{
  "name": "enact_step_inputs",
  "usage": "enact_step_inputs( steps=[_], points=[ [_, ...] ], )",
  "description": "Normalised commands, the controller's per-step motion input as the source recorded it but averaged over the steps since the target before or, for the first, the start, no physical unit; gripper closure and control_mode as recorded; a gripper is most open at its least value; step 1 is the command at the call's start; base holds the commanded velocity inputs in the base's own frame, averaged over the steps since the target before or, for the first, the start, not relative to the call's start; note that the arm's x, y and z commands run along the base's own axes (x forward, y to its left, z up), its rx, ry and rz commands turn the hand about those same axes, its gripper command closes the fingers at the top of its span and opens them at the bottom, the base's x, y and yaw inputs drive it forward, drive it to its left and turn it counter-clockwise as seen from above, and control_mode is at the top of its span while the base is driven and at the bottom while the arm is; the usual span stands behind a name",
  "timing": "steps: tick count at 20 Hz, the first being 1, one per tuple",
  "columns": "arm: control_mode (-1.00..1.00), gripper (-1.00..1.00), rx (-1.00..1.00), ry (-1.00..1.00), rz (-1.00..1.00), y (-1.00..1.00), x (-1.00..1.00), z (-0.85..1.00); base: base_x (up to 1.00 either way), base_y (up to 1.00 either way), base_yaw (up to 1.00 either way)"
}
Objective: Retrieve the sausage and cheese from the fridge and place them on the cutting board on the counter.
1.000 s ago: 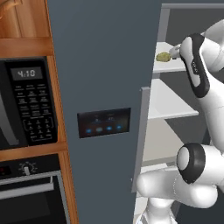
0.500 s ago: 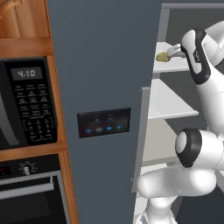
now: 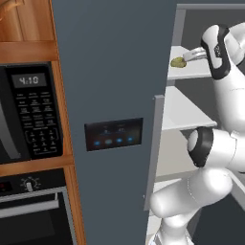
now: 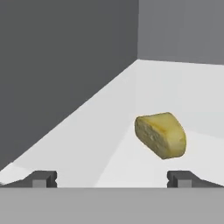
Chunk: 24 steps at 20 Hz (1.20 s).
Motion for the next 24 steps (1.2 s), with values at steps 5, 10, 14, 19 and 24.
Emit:
enact_step_inputs(
  steps=[5, 10, 14, 19, 24],
  points=[
    [-1.00, -1.00, -0.11, -0.02, 0.13, 0.00, 0.29, 0.00, 0.00, 0.00, 0.00],
    [-1.00, -1.00, -0.15, 0.00, 0.05, 0.00, 0.30, -0.03, 0.00, 0.00, 0.00],
    [-1.00, -1.00, -0.10, 0.04, 0.00, 0.00, 0.29, -0.14, 0.00, 0.00, 0.00],
    [-1.00, -1.00, 0.00, 0.09, 0.00, 0.00, 0.28, -0.12, 0.00, 0.00, 0.00],
    [-1.00, -1.00, 0.00, 0.01, 0.00, -0.04, 0.35, 0.00, 0.00, 0.00, 0.00]
  ],
)
